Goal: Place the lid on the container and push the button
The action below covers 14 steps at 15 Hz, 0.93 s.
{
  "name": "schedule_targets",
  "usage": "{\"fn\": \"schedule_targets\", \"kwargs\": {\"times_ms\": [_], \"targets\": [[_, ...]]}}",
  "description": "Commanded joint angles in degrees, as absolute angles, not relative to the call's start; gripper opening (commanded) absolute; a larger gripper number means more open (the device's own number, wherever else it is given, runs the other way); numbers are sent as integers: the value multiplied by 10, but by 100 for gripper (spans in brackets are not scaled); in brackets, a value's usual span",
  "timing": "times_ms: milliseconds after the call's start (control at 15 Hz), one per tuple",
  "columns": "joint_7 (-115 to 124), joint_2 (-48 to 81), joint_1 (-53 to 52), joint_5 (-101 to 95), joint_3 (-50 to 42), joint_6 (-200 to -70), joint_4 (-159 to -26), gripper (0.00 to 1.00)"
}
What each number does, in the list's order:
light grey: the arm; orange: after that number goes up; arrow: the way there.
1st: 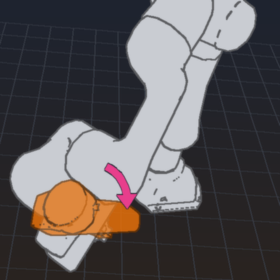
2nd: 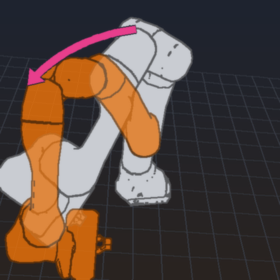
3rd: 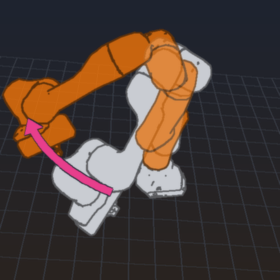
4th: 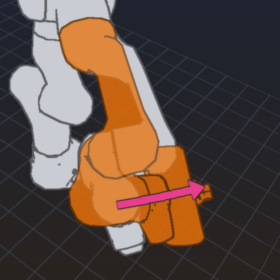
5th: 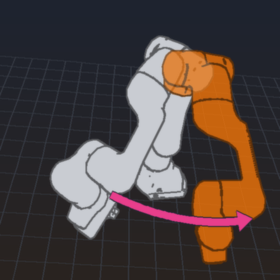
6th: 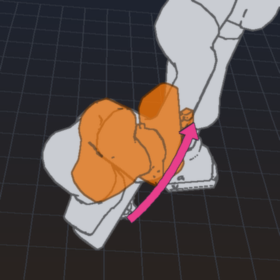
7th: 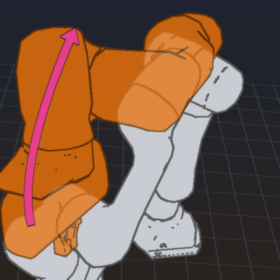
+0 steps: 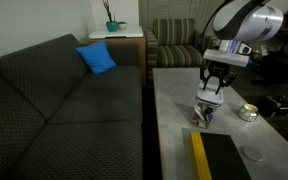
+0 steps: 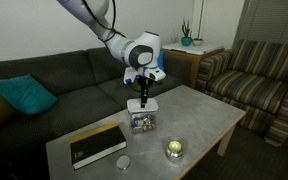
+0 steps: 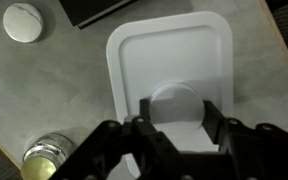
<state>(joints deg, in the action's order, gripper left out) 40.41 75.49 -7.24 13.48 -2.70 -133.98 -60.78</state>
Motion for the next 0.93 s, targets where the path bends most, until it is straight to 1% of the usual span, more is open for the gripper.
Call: {"fn": "schedule_targets", "kwargs": {"times_ms": [0,267,333,400,467,667,867], "targets": [[411,754,-86,120,-39,-1345,-614,29],[429,774,-97,90,-47,-1340,-589,29],[434,774,-100,83,-49,-1339,-588,47],[437,775,-102,76,-51,-1340,-587,79],[438,771,-105,74,-55,-1343,-593,80],[440,759,-113,65,-65,-1347,-607,98],[437,743,-120,62,-73,-1367,-626,100]]}}
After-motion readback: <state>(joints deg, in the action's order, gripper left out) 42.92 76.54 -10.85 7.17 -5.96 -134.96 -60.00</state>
